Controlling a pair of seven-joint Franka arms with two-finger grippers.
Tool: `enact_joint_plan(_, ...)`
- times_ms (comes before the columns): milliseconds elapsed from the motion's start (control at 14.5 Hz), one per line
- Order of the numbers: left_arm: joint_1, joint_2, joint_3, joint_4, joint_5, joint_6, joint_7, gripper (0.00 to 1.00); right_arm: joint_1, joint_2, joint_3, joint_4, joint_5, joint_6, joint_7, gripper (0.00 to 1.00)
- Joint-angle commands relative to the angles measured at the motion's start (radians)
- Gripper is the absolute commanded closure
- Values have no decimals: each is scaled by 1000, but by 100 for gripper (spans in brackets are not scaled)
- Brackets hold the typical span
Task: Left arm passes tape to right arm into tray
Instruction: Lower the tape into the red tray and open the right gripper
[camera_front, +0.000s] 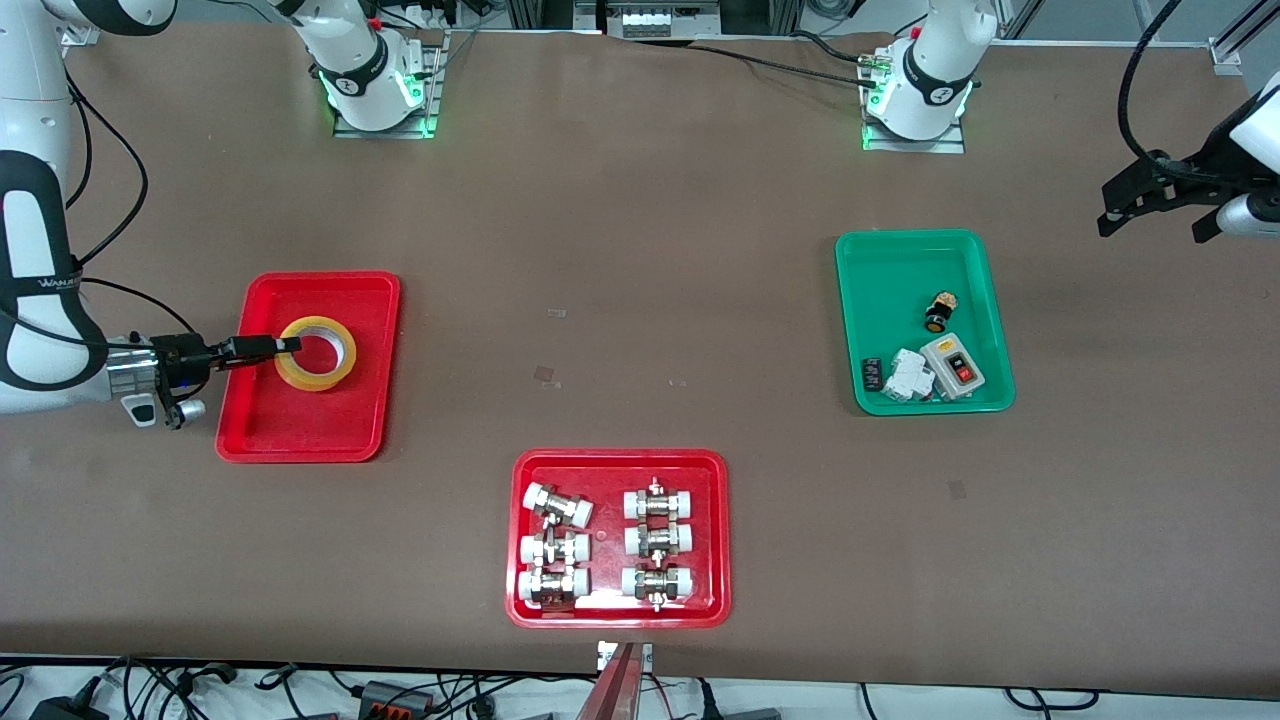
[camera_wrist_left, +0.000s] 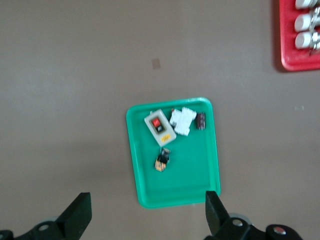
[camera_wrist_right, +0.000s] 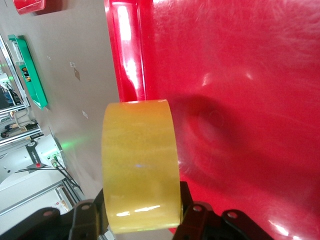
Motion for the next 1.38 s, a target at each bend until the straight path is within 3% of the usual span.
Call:
enact_joint_plan(0,8,124,0,173,3,-102,8,0,-20,6,24,0,-12,11,-22,66)
enact_joint_plan(138,11,123,0,165,8,-97,10,0,-23,19,24,0,-7,16,-51,60)
enact_joint_plan(275,11,118,0,157,11,-70,11,0,-29,29,24,0,-4,25,-69,47)
enact_joint_plan(344,11,100,-1,118,11,-39,11,0,-27,29,24,0,-2,27,-69,20)
enact_joint_plan(413,11,65,-1,69,11,-1,10,0,-27,29,24,0,-1,25,-69,0)
enact_joint_plan(482,11,37,-3,23,11,25,10,0,-26,28,24,-3,-2,25,-69,0)
enact_joint_plan(895,11,35,-1,25,9,18,14,0,-6,3,24,-3,-59,54,-66,0)
enact_joint_plan(1308,13,37,0,27,9,17,23,0,51,-91,24,-76,-215,209,-62,0)
